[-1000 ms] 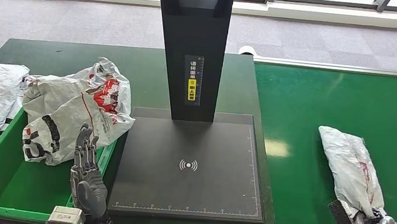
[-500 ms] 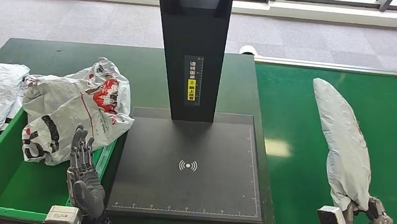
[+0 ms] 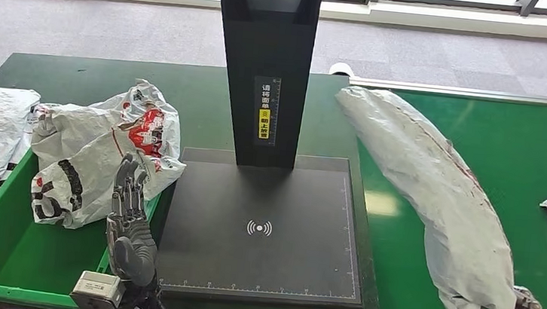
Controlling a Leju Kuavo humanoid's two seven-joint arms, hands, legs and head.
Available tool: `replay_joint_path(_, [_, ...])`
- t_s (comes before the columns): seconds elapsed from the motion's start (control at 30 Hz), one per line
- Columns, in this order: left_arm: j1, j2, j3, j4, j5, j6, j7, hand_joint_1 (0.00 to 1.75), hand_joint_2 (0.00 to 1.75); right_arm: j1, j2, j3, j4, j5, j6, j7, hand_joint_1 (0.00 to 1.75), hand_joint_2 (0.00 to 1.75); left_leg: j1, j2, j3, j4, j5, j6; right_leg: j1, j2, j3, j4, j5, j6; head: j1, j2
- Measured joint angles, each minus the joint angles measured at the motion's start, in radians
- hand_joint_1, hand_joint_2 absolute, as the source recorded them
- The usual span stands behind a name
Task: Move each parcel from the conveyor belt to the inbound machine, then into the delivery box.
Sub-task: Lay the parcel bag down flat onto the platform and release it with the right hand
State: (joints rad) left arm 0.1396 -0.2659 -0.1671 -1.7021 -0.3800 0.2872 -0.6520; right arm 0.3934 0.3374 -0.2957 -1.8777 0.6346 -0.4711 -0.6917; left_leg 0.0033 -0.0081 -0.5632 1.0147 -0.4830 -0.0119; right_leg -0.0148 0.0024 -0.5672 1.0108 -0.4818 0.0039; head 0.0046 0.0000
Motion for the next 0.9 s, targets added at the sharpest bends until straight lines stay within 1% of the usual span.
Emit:
replay_joint_path(0.07, [0.0, 0.0, 0.0, 0.0, -0.002, 0.0, 0.0, 0.0, 0.0, 0.003, 0.003, 0.007, -0.009, -0.003, 0.032, 0.008, 1.75, 1.75, 0.0, 0.0, 0.0, 0.0, 0.0, 0.0, 0.0, 0.0, 0.0, 0.0, 0.0, 0.0, 0.0, 0.0])
replay_joint_path(0.13, [0.0, 0.0, 0.0, 0.0, -0.006, 0.0, 0.0, 0.0, 0.0, 0.001, 0.003, 0.02, -0.009, 0.007, 0.096, 0.03, 1.75, 1.75, 0.0, 0.001, 0.0, 0.0, 0.0, 0.0, 0.0, 0.0, 0.0, 0.0, 0.0, 0.0, 0.0, 0.0])
replay_joint_path(0.2, [0.0, 0.0, 0.0, 0.0, -0.009, -0.001, 0.0, 0.0, 0.0, -0.011, 0.003, 0.042, 0.007, 0.043, 0.159, 0.07, 1.75, 1.75, 0.0, 0.001, 0.0, 0.0, 0.0, 0.0, 0.0, 0.0, 0.0, 0.0, 0.0, 0.0, 0.0, 0.0])
replay_joint_path(0.3, [0.0, 0.0, 0.0, 0.001, -0.01, -0.002, 0.0, 0.0, 0.0, -0.041, 0.0, 0.094, 0.069, 0.092, 0.234, 0.142, 1.75, 1.75, 0.0, 0.001, 0.0, 0.0, 0.0, 0.0, 0.001, 0.001, 0.0, 0.0, 0.0, 0.0, 0.0, 0.0])
replay_joint_path(0.43, [-0.005, 0.0, 0.0, 0.011, -0.01, -0.004, 0.0, 0.0, 0.0, -0.083, -0.014, 0.172, 0.182, 0.083, 0.307, 0.201, 1.75, 1.75, 0.001, 0.001, 0.001, 0.0, 0.001, -0.001, 0.001, 0.001, 0.0, 0.0, 0.0, -0.001, 0.0, 0.0])
replay_joint_path(0.63, [-0.014, 0.0, 0.0, 0.03, -0.009, -0.004, 0.0, 0.0, 0.0, -0.118, -0.033, 0.228, 0.301, 0.066, 0.342, 0.22, 1.75, 1.75, 0.001, 0.001, 0.0, 0.0, 0.001, -0.001, 0.001, 0.001, 0.0, 0.0, 0.001, -0.001, 0.0, 0.0])
replay_joint_path(0.77, [-0.017, 0.0, 0.0, 0.037, -0.006, -0.003, 0.0, 0.0, 0.0, -0.131, -0.047, 0.256, 0.362, 0.053, 0.402, 0.229, 1.75, 1.75, 0.001, 0.001, 0.0, 0.0, 0.001, -0.001, 0.001, 0.001, 0.0, 0.0, 0.001, -0.001, 0.0, 0.0])
replay_joint_path(0.9, [-0.018, 0.0, 0.0, 0.047, 0.005, -0.003, 0.0, 0.0, 0.0, -0.138, -0.062, 0.297, 0.426, 0.06, 0.417, 0.237, 1.75, 1.75, 0.001, 0.001, 0.0, 0.0, 0.001, -0.001, 0.001, 0.001, 0.0, 0.0, 0.001, -0.001, 0.0, 0.0])
